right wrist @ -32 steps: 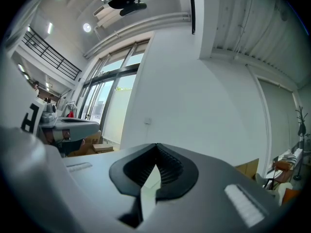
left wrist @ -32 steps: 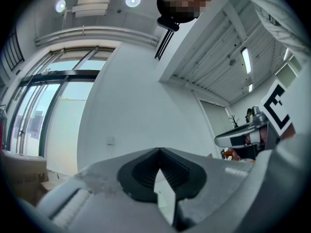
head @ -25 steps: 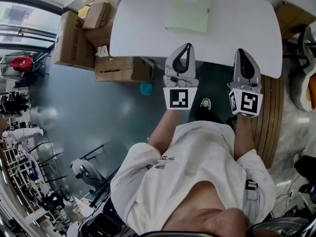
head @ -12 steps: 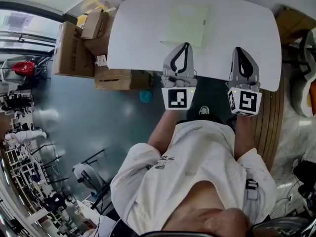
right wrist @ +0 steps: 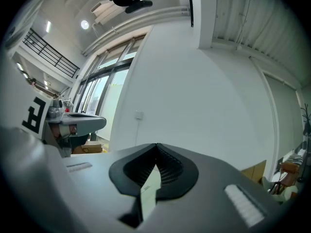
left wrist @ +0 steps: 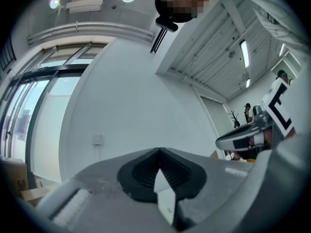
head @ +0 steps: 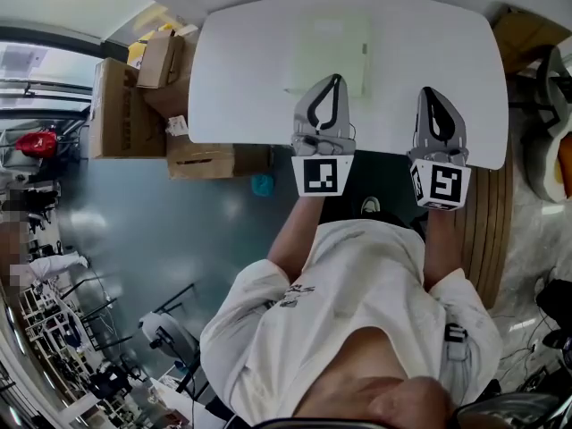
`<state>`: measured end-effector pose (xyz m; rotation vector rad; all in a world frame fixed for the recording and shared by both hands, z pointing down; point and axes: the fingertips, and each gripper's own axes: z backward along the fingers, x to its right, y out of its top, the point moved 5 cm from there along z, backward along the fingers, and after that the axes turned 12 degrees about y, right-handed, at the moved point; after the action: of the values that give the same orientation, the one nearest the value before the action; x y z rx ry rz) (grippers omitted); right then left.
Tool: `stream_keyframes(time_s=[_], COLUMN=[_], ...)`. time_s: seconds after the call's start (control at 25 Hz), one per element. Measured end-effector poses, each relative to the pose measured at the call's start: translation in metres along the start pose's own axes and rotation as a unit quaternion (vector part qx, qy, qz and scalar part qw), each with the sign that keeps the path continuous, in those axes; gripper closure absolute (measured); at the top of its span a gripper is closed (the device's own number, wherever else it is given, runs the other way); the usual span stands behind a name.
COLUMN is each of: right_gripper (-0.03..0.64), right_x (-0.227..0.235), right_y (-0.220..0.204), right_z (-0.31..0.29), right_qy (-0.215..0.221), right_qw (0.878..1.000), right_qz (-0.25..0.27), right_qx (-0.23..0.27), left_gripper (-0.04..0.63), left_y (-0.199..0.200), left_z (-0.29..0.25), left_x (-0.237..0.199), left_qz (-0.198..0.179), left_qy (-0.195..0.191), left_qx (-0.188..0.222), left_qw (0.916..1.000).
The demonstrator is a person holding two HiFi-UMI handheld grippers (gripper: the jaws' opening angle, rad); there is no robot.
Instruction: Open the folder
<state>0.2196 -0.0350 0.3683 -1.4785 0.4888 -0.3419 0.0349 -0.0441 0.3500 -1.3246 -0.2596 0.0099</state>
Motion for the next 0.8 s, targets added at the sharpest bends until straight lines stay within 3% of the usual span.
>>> stream_keyframes(time_s=[0.08,0.2,0.8], right_gripper=[0.615,0.615,0.615], right_x=[-0.004,-0.013,-0.045], right_y=[-0.003,-0.001,0.007], right_z=[-0.014,-0.040,-0.134], right_qy=[-0.007,-0.021,-0.096], right_qw=[1.000,1.000,0.995], right_qz=[0.001,0.004,0.021], right_qx=[-0.004,-0.003,-0.011], left_gripper=[0.595,0.595,0.595], left_y=[-0.008,-0.014,-0.053], left_z=[-0.008,-0.025,-0.091], left_x=[-0.010,-0.034,-0.111], left_qz=[-0.007,0.001,0.040], left_qy=[-0.012,-0.025,-0.093], left_qx=[-0.009,0.011,0.018], left_qw=[0.9999,0.9996,0.9947])
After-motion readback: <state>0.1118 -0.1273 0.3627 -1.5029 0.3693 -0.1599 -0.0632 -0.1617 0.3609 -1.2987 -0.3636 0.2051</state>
